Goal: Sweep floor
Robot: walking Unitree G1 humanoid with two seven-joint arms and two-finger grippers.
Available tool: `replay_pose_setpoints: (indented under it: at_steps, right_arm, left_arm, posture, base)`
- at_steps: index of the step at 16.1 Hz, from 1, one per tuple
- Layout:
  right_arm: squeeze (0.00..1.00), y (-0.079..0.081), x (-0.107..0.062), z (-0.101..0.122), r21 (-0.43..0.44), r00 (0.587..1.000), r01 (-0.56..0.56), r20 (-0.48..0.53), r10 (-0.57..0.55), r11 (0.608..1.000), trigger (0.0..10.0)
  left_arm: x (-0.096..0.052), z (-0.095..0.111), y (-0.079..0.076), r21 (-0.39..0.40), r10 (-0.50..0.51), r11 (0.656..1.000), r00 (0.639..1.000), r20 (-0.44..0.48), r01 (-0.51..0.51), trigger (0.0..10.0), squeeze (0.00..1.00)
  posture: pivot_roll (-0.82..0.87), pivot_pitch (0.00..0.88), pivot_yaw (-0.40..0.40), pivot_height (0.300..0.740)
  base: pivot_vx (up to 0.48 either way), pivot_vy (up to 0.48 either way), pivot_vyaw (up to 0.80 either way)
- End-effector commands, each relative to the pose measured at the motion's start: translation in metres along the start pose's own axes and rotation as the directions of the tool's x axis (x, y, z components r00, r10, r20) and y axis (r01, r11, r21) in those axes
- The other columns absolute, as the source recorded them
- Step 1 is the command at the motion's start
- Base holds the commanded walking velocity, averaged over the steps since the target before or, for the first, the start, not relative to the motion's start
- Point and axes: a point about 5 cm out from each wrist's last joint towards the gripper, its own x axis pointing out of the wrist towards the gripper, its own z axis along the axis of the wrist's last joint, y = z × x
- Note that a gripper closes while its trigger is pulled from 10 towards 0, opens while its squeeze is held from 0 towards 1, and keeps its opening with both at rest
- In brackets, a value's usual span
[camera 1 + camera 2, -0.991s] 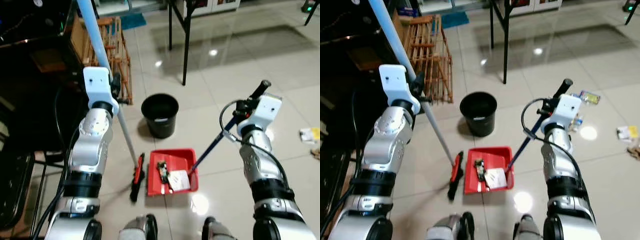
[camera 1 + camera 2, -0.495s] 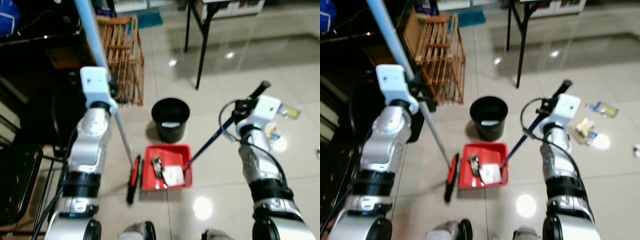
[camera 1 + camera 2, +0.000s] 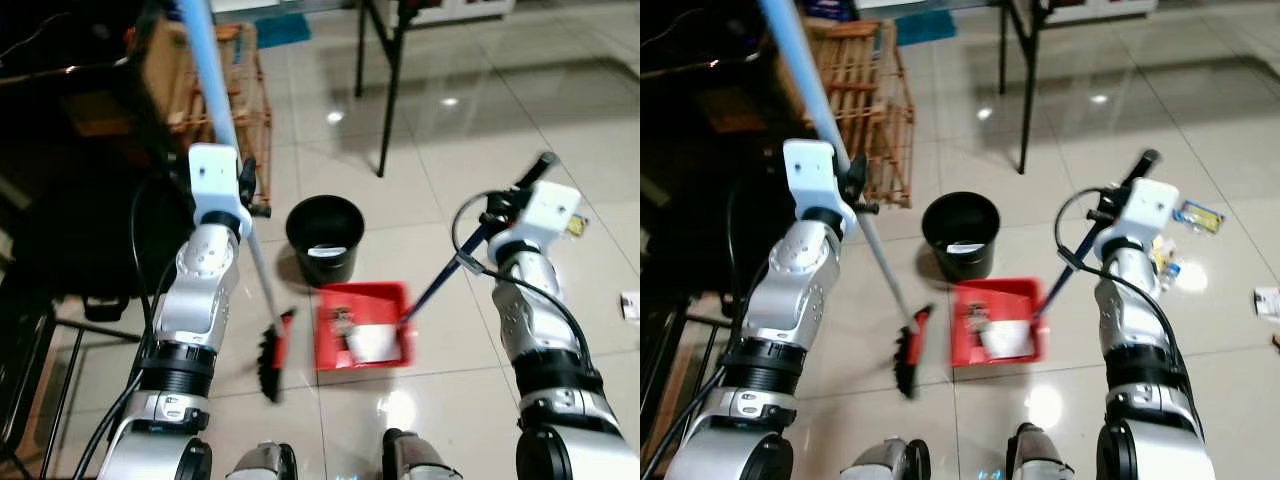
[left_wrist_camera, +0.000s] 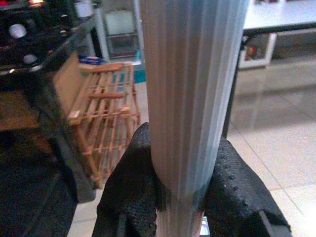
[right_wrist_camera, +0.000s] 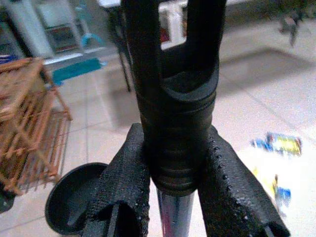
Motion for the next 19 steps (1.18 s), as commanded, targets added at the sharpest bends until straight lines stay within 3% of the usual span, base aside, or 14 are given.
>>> replay_pose_setpoints:
  at_steps: [1, 4, 9, 19]
  right_arm:
    - [0.0, 0.007, 0.007, 0.015, 0.02, 0.998, -0.047, 0.034, 0.046, 0.999, 10.0]
    - [0.0, 0.01, 0.01, 0.018, 0.008, 0.997, -0.066, 0.028, 0.066, 0.998, 10.0]
    - [0.0, 0.015, 0.013, 0.018, 0.023, 0.997, -0.07, 0.029, 0.069, 0.997, 10.0]
    - [0.0, 0.006, 0.015, 0.024, 0.027, 0.998, -0.04, 0.058, 0.038, 0.999, 10.0]
  left_arm:
    - [-0.001, 0.001, 0.001, -0.013, 0.033, 0.999, 0.999, 0.026, -0.032, 10.0, 0.0]
    - [-0.002, -0.001, 0.0, -0.039, 0.06, 0.998, 0.998, 0.036, -0.059, 10.0, 0.0]
    - [0.003, 0.004, 0.007, -0.022, 0.075, 0.997, 0.996, 0.057, -0.074, 10.0, 0.0]
    - [0.011, 0.02, 0.016, 0.018, 0.083, 0.996, 0.99, 0.112, -0.086, 10.0, 0.0]
  posture:
    - [-0.07, 0.082, 0.002, 0.74]
    - [-0.06, 0.069, -0.034, 0.74]
    - [-0.05, 0.062, -0.01, 0.74]
    - [-0.05, 0.044, 0.017, 0.74]
  base:
    - [0.0, 0.0, 0.0]
    - [0.0, 0.0, 0.0]
    - [0.0, 0.0, 0.0]
    - [0.449, 0.0, 0.0]
